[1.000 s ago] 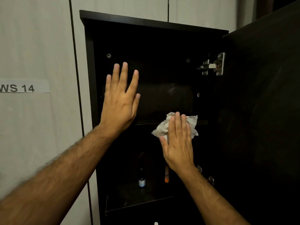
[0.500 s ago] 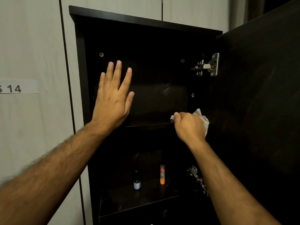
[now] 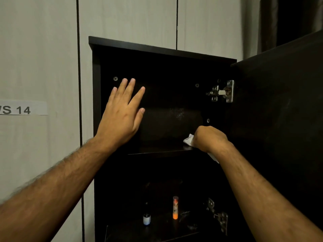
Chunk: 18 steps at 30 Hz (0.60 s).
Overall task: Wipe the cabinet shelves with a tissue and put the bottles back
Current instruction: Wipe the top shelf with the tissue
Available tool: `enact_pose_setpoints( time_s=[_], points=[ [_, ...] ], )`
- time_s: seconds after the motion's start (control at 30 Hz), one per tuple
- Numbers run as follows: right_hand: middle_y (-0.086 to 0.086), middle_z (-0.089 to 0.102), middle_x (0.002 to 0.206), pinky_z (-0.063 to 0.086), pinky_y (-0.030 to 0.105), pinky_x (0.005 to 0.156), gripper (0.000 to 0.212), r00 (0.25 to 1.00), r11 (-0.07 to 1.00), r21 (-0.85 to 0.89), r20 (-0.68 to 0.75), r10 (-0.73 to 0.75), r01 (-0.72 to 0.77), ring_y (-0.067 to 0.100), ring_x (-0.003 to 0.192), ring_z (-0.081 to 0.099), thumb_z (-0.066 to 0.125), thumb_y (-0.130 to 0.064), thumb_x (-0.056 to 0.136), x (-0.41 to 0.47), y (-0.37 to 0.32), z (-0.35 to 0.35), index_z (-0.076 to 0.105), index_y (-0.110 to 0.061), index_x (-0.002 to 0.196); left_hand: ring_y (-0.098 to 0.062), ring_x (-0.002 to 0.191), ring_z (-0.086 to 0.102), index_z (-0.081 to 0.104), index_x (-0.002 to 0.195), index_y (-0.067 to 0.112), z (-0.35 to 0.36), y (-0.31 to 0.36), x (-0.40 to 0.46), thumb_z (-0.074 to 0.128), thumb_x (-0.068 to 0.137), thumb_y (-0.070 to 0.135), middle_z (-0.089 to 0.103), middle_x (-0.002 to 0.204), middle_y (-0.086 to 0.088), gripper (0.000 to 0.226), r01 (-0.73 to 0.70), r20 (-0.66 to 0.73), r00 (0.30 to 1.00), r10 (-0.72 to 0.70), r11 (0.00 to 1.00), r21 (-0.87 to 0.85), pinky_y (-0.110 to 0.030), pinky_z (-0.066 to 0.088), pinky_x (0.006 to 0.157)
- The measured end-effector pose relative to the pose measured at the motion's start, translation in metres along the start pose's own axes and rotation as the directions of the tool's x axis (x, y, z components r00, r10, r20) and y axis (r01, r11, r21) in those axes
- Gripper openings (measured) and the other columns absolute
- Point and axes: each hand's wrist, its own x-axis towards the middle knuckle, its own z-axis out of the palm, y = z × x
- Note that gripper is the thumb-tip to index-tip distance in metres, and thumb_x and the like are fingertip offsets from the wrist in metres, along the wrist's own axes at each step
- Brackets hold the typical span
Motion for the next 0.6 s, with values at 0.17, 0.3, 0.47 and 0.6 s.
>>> enact_pose_setpoints(
  time_s=[0.17,0.3,0.47,0.6],
  points=[
    [0.005,0.071,0.086,0.055,0.031,0.074,0.014,0.979,0.919,0.354,0.046,-0.201,0.172,0.024,0.089,0.069,0.073,-0.027,0.085,0.01,-0.013,-0.001,0.073,-0.014,0.084,-0.028,0.151,0.008,0.031,0.151,0.015,-0.006,0.001,0.017,0.046,0.098,0.032,0.02,0.16,-0.015,0.058,-0.05,-0.006,0.999,0.05,0.998,0.041,-0.049,0.011,0.122],
    [-0.003,0.069,0.075,0.056,0.026,0.061,0.02,0.929,0.616,0.743,-0.366,0.046,0.262,0.013,0.074,0.068,0.068,-0.008,0.086,0.027,-0.014,-0.008,0.072,-0.017,0.069,-0.03,0.15,0.012,0.033,0.15,0.014,-0.013,0.006,0.038,0.049,0.097,0.033,0.022,0.159,-0.017,0.059,-0.106,-0.023,0.994,0.108,0.991,0.088,-0.05,0.014,0.121],
    [0.009,0.063,0.101,0.042,0.01,0.071,0.02,0.575,0.773,0.449,-0.807,0.136,0.447,0.022,0.092,0.062,0.053,0.001,0.089,0.062,-0.024,-0.039,0.07,-0.003,0.099,-0.03,0.15,0.014,0.037,0.149,0.012,-0.016,0.013,0.05,0.052,0.096,0.033,0.025,0.159,-0.017,0.059,-0.189,-0.026,0.981,0.193,0.976,0.112,-0.049,0.016,0.121],
    [0.021,0.061,0.116,0.049,0.034,0.087,0.033,0.742,0.853,0.355,-0.668,-0.056,0.383,0.035,0.108,0.06,0.052,-0.008,0.09,0.088,-0.045,-0.039,0.057,0.003,0.12,-0.03,0.149,0.017,0.038,0.148,0.012,-0.019,0.016,0.06,0.046,0.097,0.033,0.026,0.158,-0.017,0.056,-0.251,-0.056,0.965,0.258,0.962,0.113,-0.047,0.016,0.121]
  ],
)
